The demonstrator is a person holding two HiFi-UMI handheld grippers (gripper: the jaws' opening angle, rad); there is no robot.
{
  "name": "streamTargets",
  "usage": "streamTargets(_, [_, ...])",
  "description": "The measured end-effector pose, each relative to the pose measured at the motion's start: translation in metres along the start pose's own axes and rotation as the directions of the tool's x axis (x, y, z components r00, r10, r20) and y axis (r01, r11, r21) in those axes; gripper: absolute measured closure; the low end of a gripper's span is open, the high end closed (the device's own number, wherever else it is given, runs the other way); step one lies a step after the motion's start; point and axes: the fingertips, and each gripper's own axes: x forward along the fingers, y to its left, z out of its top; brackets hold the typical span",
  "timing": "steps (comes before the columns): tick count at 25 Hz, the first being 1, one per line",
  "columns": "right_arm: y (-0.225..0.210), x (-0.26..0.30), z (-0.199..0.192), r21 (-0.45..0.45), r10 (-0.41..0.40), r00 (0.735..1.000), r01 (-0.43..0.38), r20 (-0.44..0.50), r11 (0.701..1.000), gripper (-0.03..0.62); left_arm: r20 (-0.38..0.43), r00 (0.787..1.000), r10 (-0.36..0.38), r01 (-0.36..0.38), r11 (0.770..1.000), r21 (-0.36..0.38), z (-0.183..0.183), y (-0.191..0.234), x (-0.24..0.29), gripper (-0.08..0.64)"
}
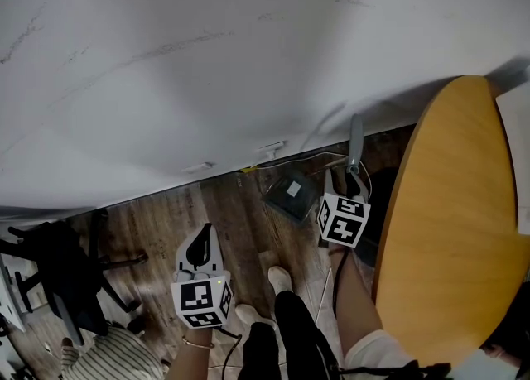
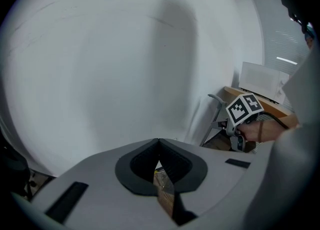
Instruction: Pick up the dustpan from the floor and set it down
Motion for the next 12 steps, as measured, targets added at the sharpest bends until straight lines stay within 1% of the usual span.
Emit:
streamTargets(6, [0.004,-0.021,-0.002,0.016,0.006,1.0,-0.006,-0.009,1.0,0.411,0.017,1.0,-0.005,0.005,1.0,-0.004,0.008,-0.003,-0.01,0.543])
streamTargets(12, [0.028,-0.07,0.002,0.014,0.047,0.999,-0.046,-0.004,0.999,0.413,0.043,0.999,-0.006,0.006,1.0,-0.018,0.02,-0.002,-0.042,0.543])
